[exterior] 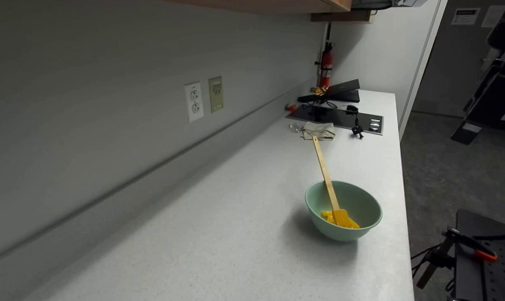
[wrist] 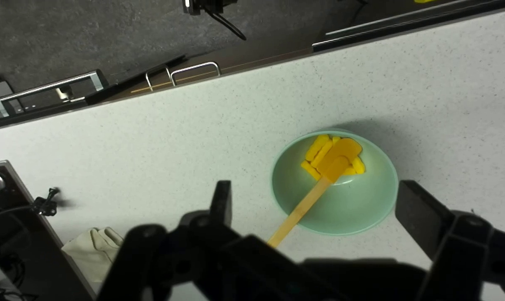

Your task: Stir the bowl

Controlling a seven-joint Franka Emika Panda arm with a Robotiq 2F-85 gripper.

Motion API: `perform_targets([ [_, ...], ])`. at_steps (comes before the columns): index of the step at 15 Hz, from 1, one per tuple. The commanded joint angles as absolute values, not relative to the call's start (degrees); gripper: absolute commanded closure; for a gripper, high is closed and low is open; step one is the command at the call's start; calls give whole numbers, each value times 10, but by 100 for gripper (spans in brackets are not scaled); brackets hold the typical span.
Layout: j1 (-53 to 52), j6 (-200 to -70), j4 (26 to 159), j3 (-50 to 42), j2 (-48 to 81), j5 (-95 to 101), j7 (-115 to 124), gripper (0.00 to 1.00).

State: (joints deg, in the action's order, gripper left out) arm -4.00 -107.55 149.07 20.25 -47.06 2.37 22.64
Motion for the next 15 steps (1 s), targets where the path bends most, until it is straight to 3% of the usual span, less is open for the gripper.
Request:
perform_targets([
  [1, -21, -1086, 1487, 203, -431, 31, 269, 0],
  [8, 29, -1231, 1482, 204, -366, 30, 420, 0],
  [15, 15, -1228, 1488, 193, -364, 38, 445, 0],
])
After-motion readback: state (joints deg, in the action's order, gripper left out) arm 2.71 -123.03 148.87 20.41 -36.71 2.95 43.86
